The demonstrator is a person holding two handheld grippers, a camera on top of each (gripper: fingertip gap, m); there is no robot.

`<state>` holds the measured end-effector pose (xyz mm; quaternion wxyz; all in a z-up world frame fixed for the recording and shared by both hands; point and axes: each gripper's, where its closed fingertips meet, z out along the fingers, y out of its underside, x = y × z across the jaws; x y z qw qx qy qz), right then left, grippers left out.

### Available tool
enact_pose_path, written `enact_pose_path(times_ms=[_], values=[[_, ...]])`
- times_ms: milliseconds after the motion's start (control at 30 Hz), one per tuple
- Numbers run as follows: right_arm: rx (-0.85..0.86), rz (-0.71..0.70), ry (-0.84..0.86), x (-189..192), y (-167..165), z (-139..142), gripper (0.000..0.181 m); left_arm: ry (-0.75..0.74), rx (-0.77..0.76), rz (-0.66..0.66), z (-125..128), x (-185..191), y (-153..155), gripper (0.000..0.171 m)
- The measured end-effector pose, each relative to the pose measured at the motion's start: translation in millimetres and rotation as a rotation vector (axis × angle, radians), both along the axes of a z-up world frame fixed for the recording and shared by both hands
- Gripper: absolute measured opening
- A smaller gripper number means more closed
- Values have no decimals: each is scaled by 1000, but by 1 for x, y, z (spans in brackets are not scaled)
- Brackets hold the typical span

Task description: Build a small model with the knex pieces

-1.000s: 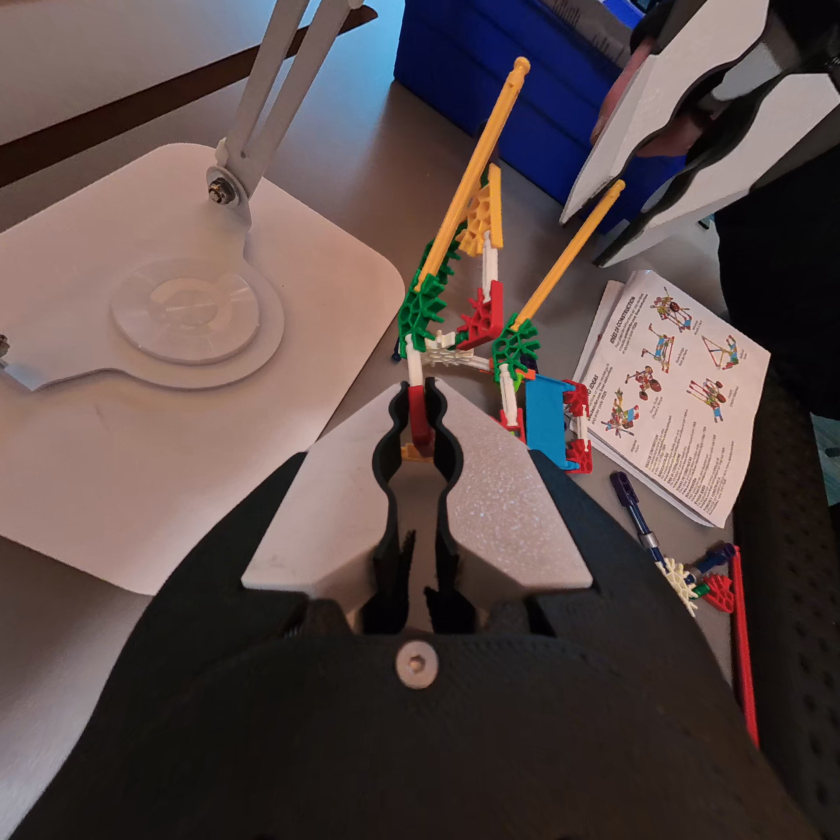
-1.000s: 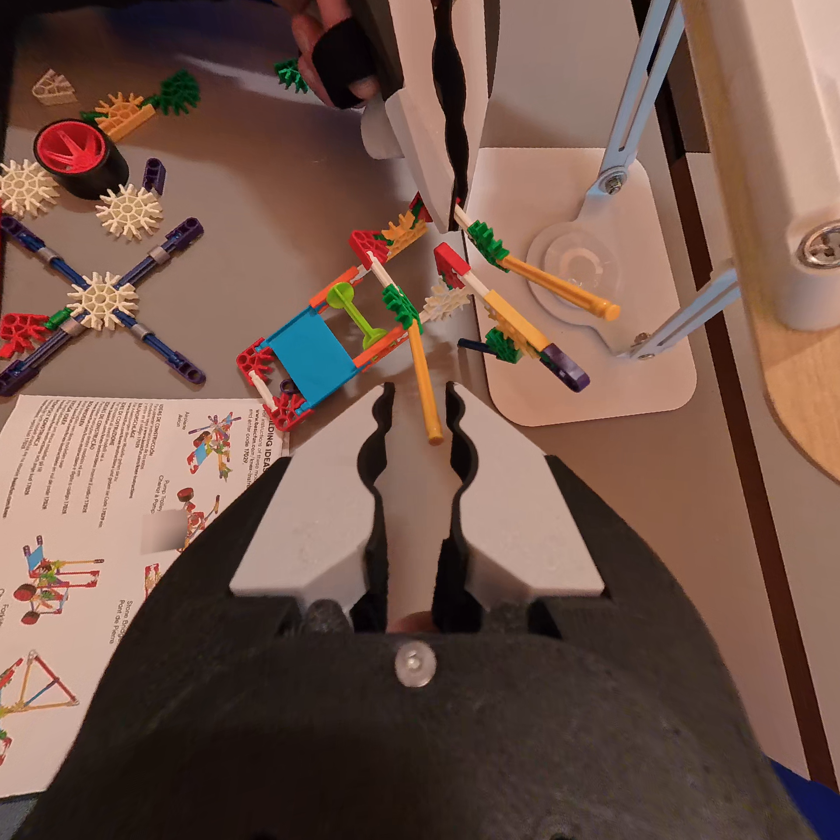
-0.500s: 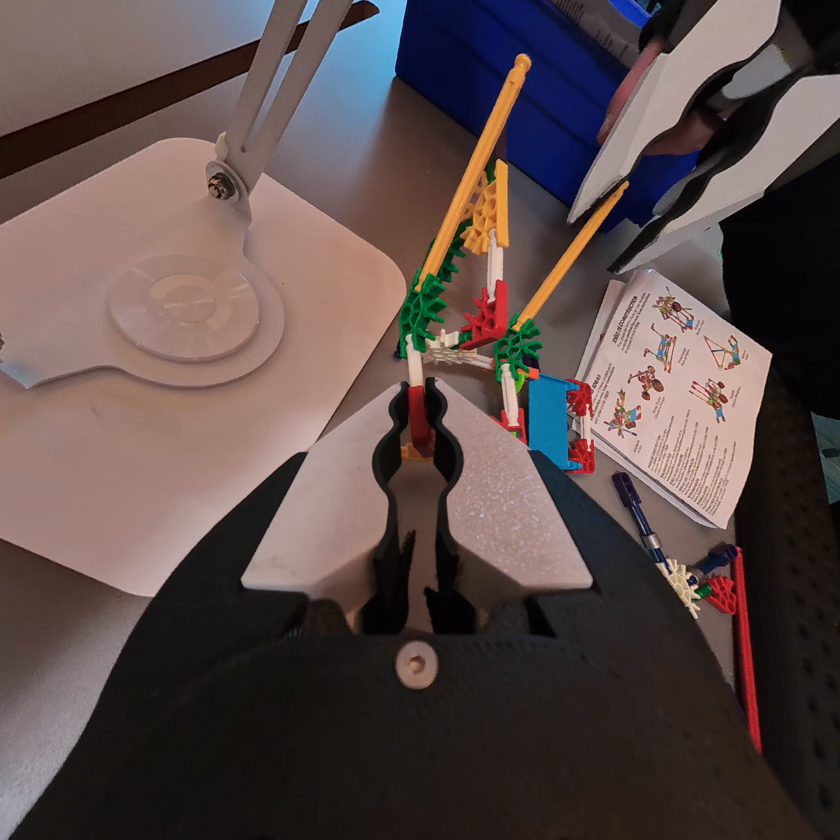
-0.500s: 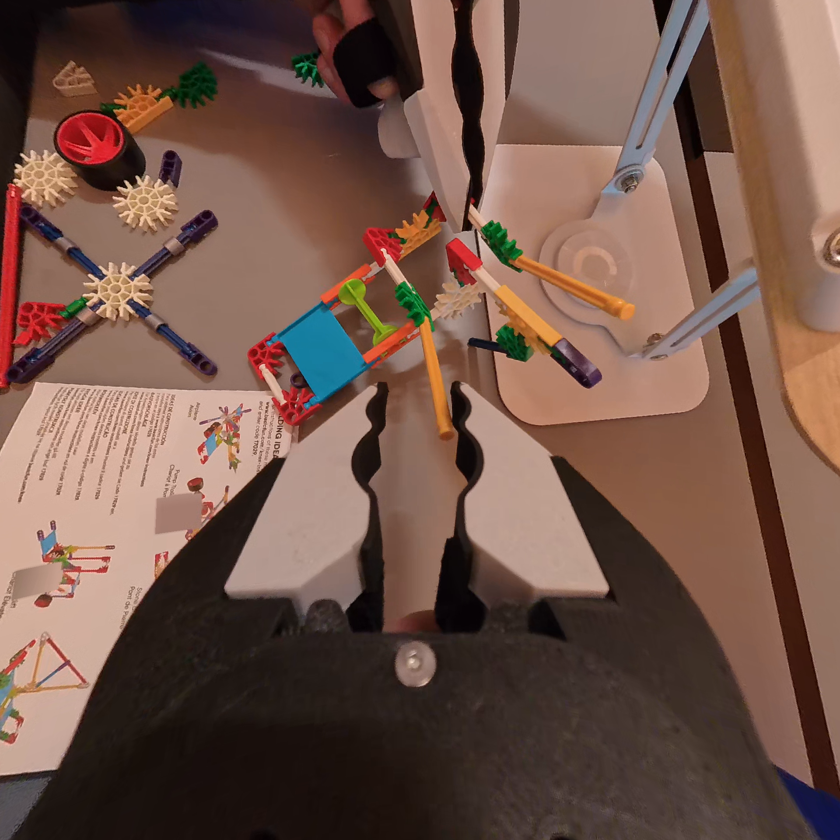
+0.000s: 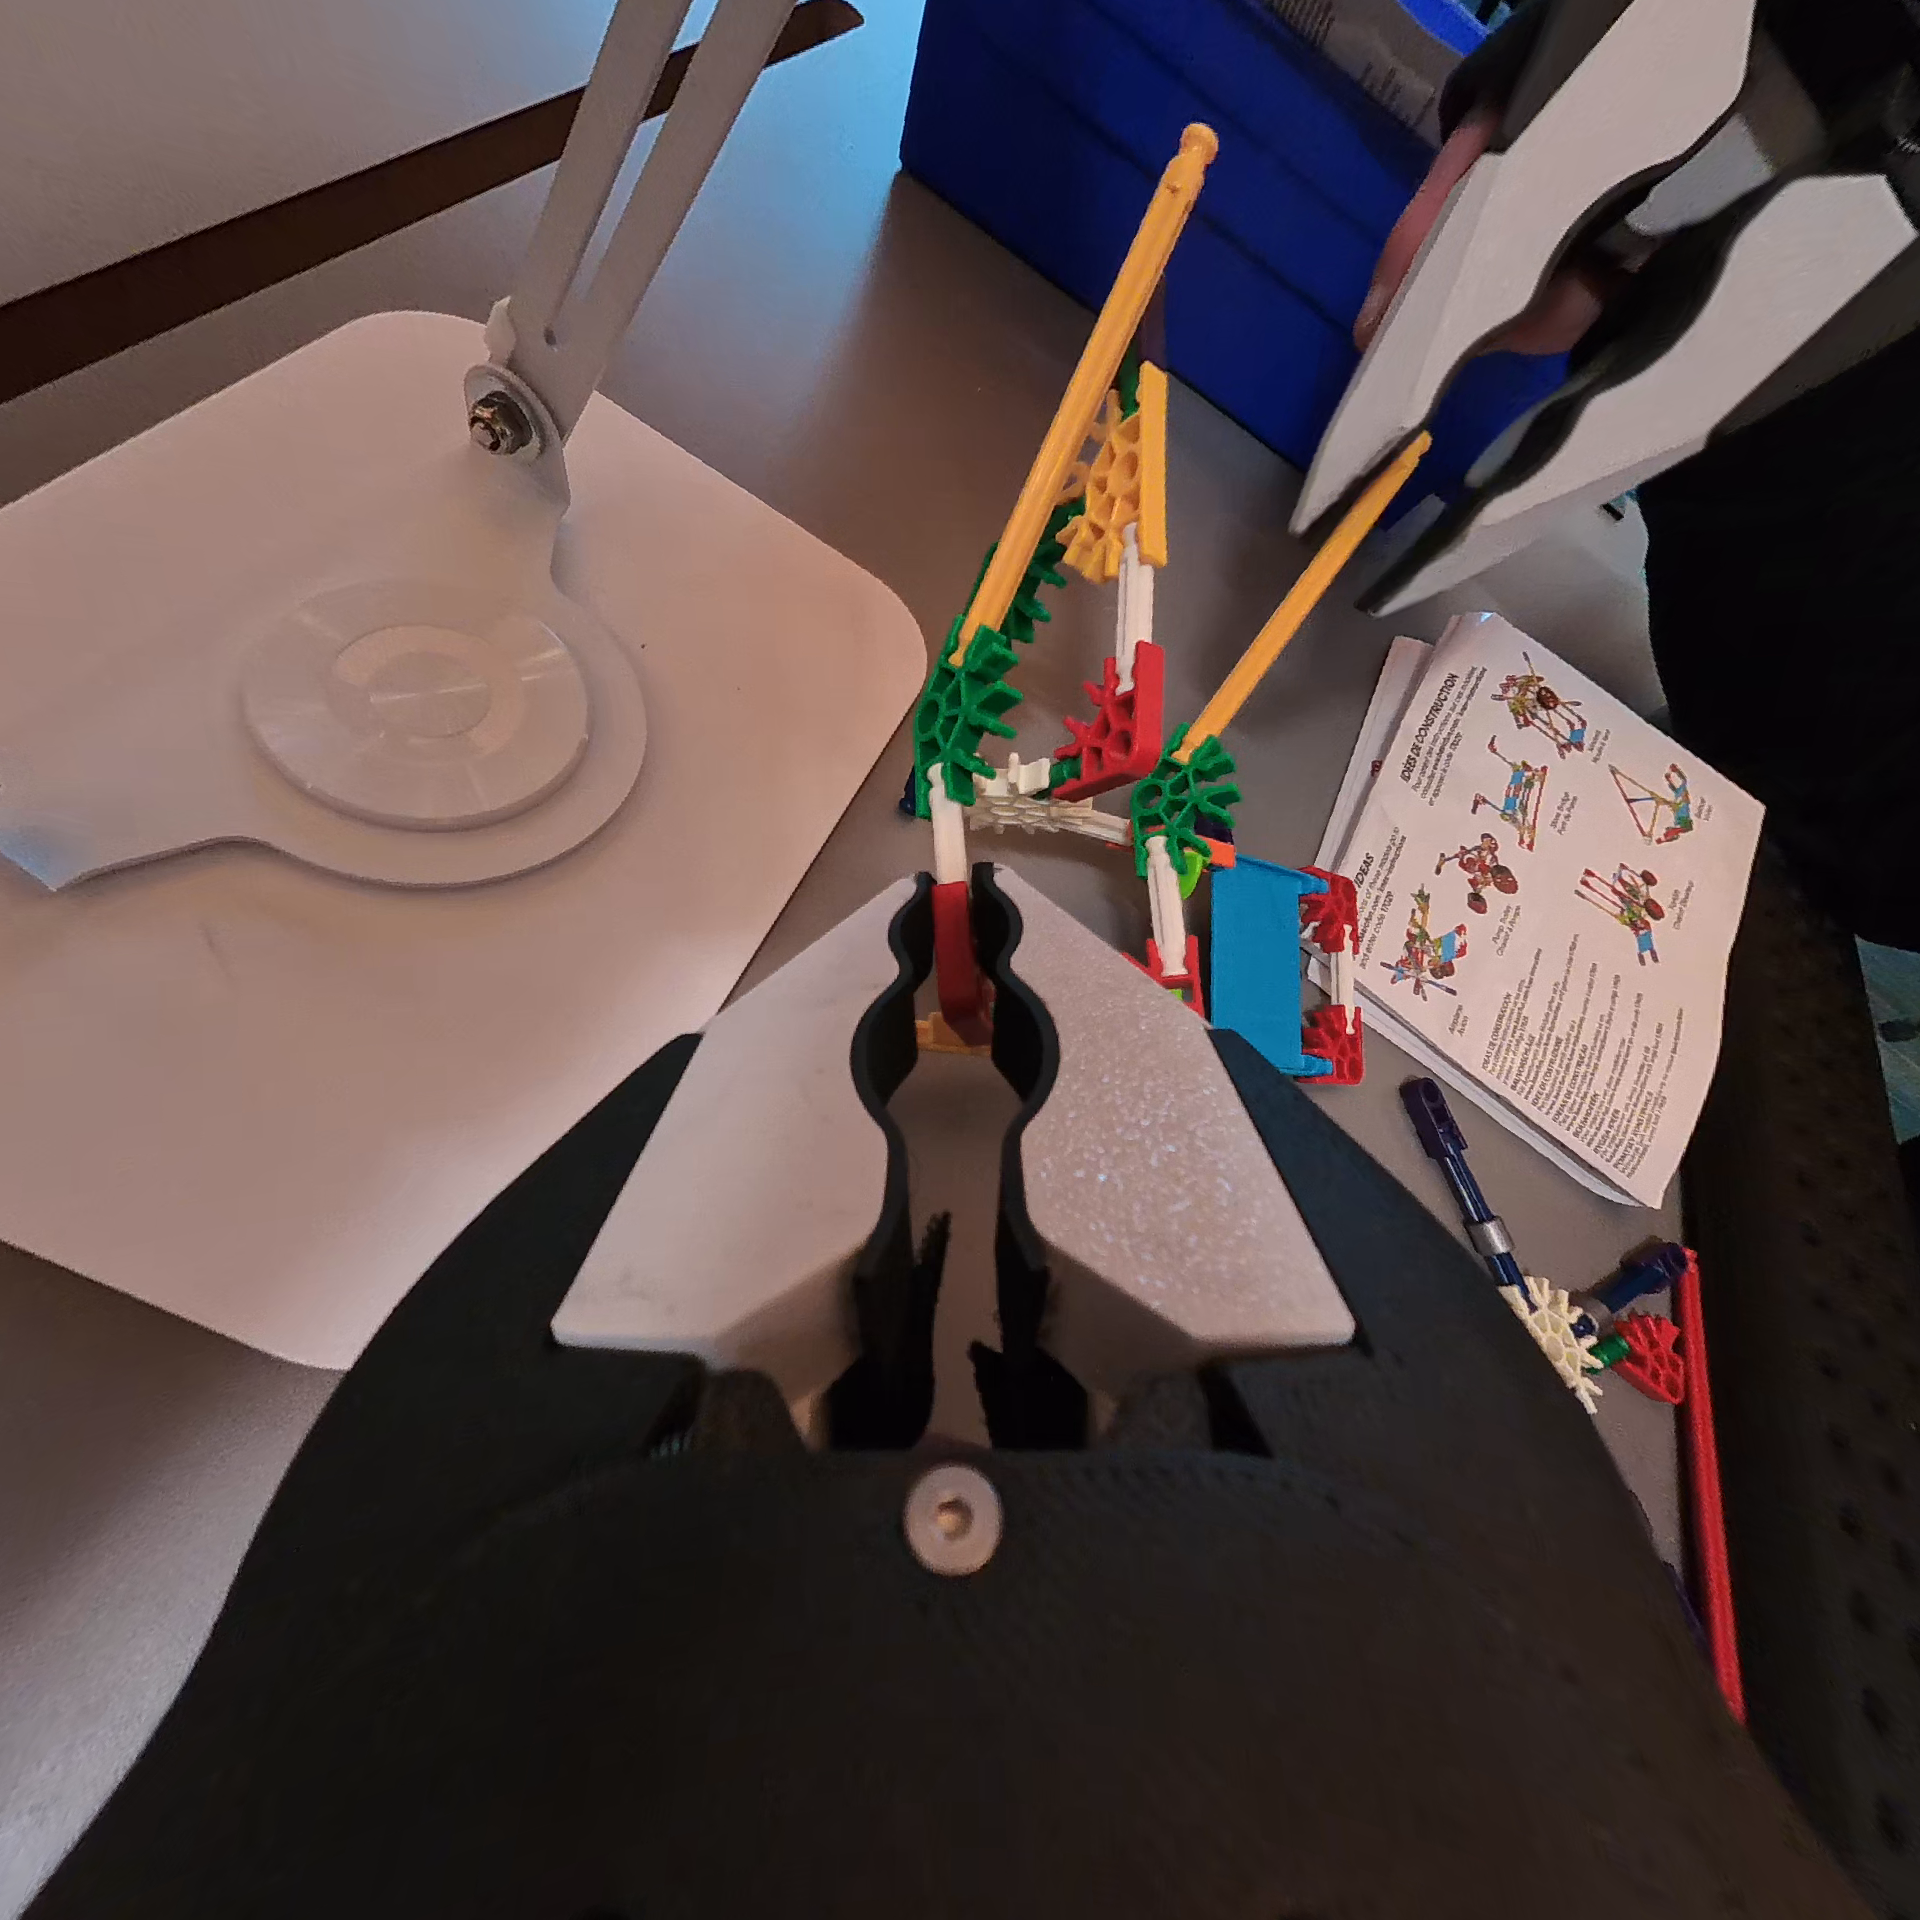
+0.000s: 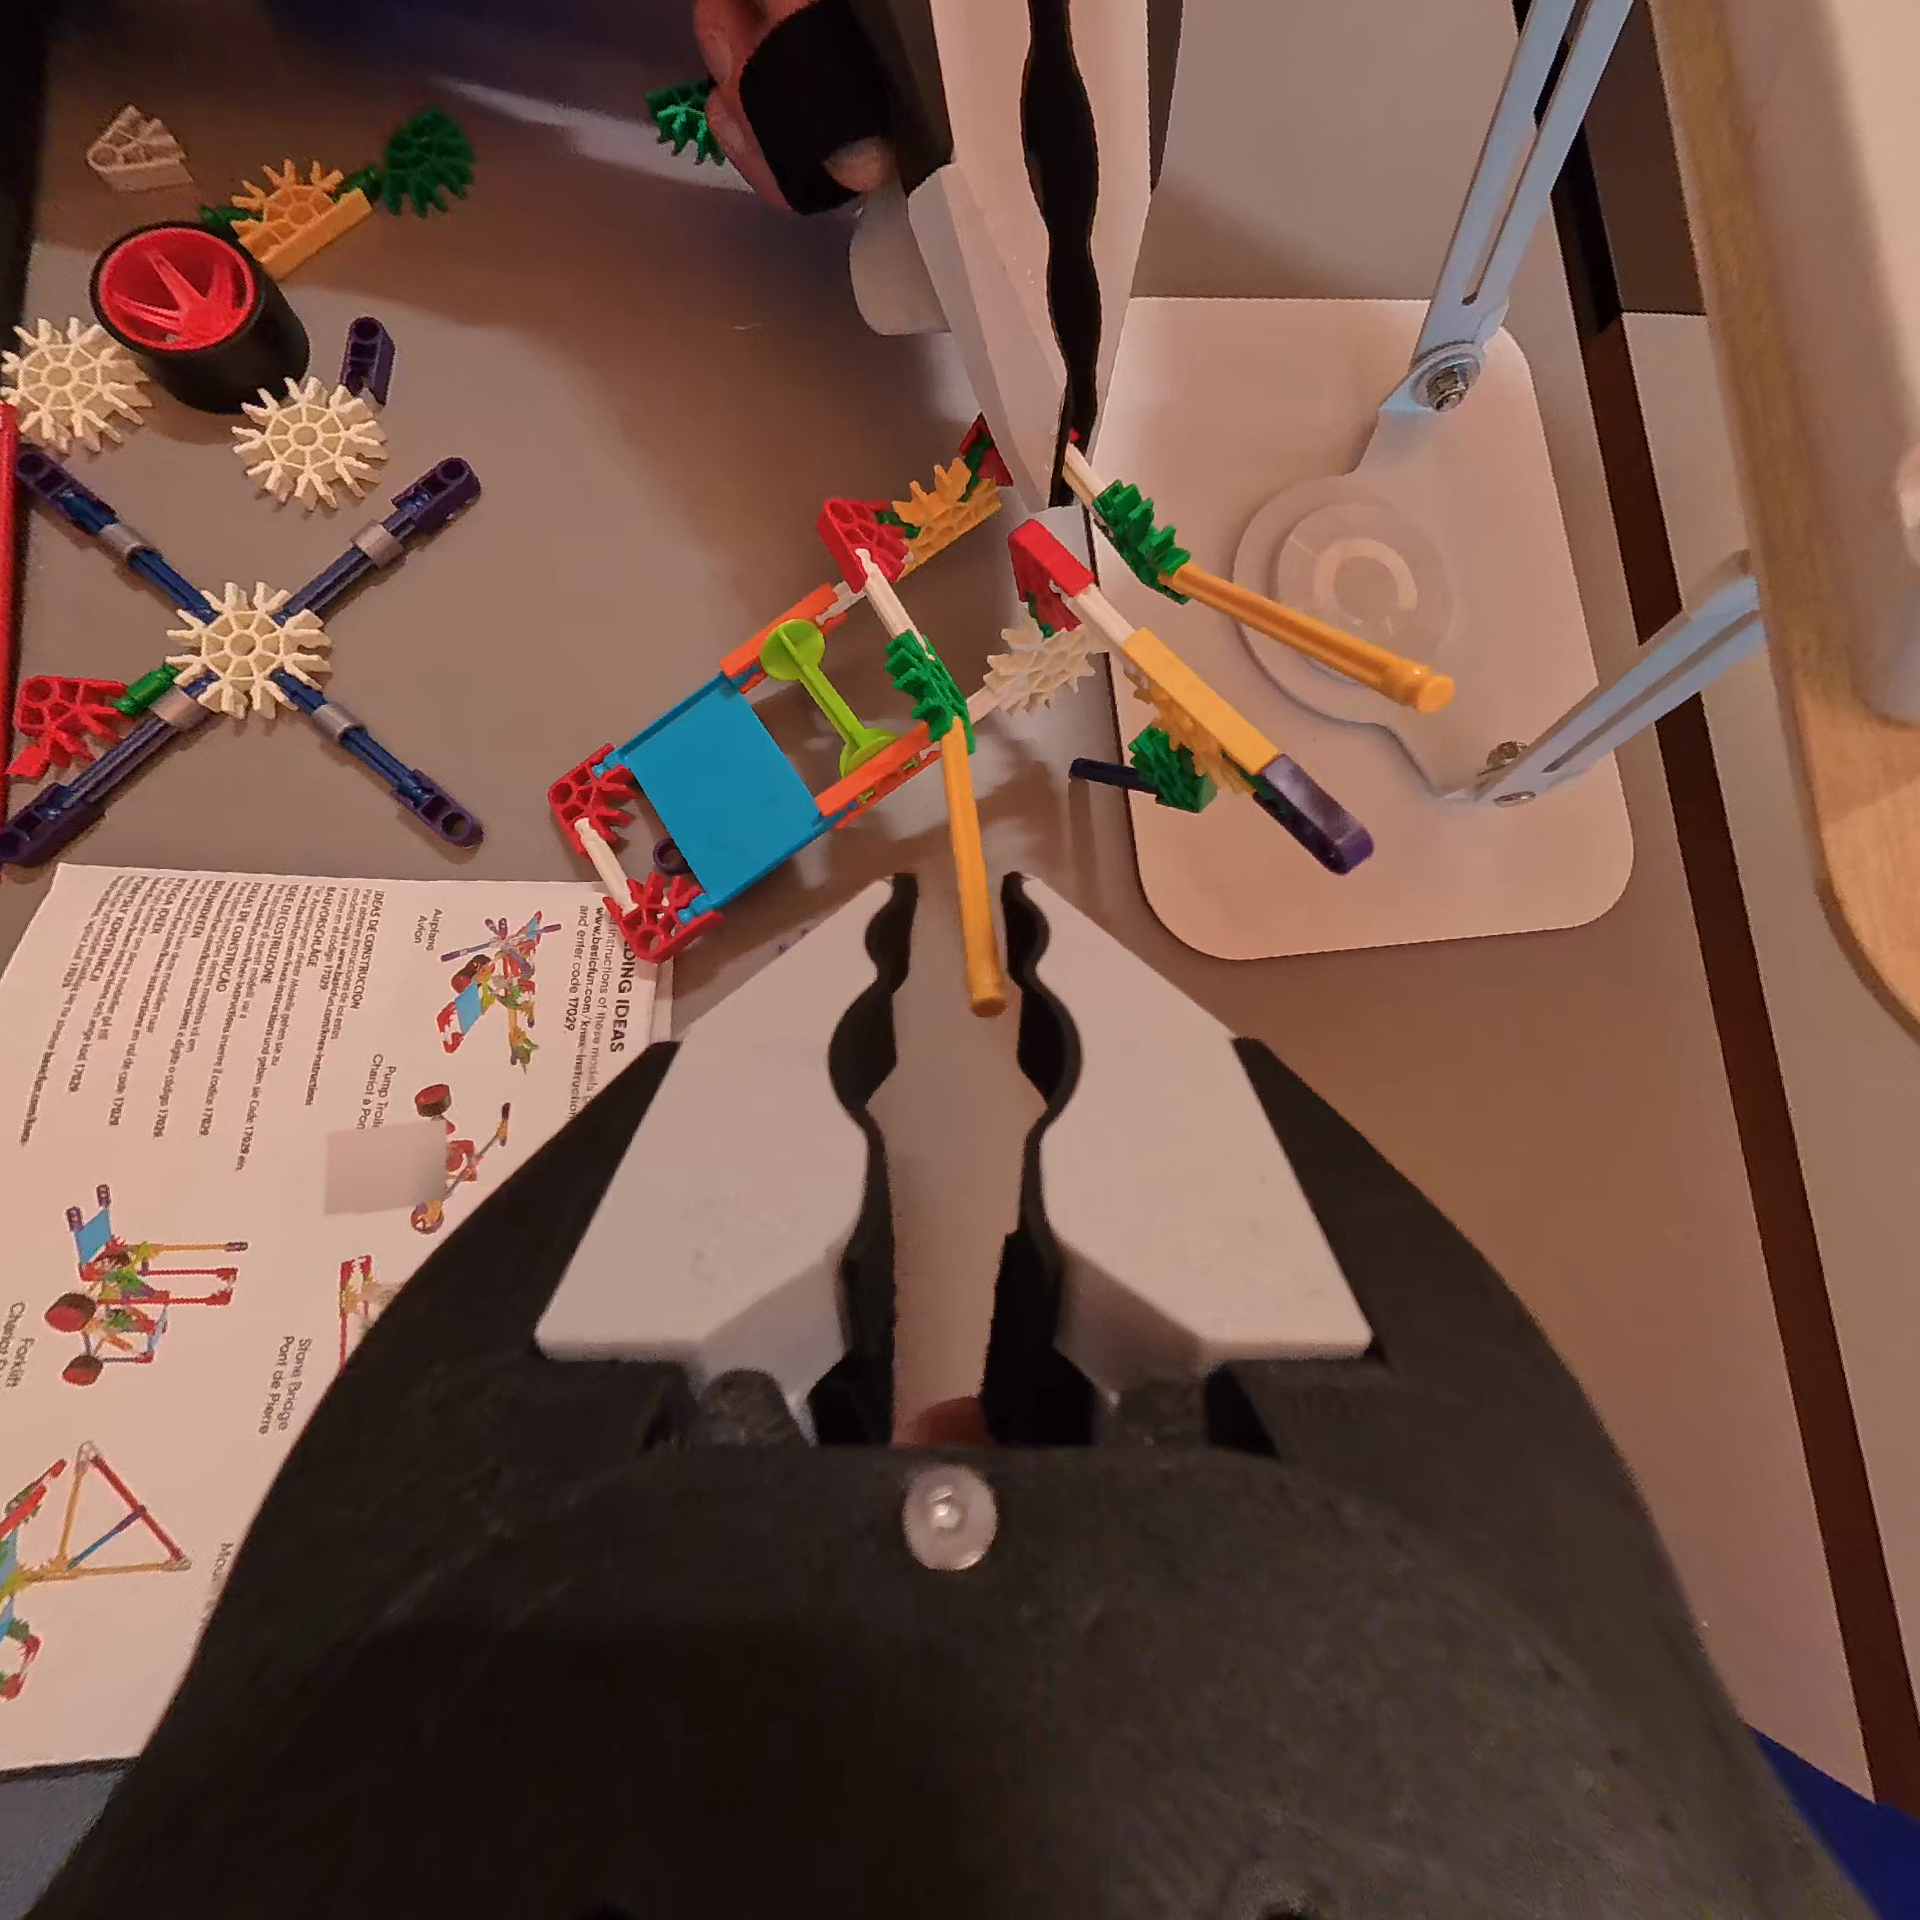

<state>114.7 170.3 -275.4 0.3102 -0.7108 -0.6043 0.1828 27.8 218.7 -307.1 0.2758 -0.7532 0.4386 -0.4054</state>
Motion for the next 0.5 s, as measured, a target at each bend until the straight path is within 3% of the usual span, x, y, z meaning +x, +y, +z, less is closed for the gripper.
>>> enact_pose_path(times_ms=[233, 500], values=[[100, 25, -18, -1, 2, 6, 26, -2, -2, -1, 0, 0, 0, 5], [181, 14, -132, 3, 14, -13, 26, -1, -2, -5, 0, 1, -1, 5]])
